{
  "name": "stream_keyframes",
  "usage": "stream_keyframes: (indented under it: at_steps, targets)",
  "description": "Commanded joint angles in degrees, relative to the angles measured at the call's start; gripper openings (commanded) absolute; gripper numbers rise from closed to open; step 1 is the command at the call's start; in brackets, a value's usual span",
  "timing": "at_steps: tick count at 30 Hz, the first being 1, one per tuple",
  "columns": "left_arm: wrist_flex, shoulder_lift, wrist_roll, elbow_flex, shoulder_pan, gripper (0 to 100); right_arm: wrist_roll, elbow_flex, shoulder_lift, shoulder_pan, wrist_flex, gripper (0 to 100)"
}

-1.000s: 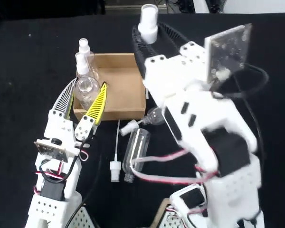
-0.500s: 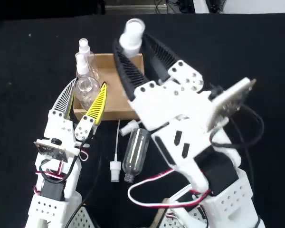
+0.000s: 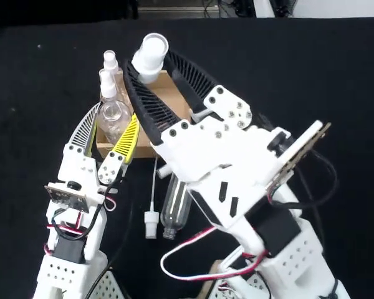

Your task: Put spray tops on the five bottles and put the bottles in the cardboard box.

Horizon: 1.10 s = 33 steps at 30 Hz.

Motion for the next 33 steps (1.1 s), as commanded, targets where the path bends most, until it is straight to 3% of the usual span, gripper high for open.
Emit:
stream_keyframes:
  at_steps: [1, 6, 33]
  targets:
    - [-0.7, -0.8, 0.0, 1.4, 0.7, 3, -0.2, 2.3, -1.2, -2.4, -10.8, 1.0]
    - [-0.7, -0.8, 0.0, 1.4, 0.7, 3, -0.1, 4.1, -1.1, -3.6, -17.8, 1.0]
    - [-0.7, -0.8, 0.0, 1.4, 0.7, 3, 0.2, 5.1, 7.8, -1.5, -23.2, 1.0]
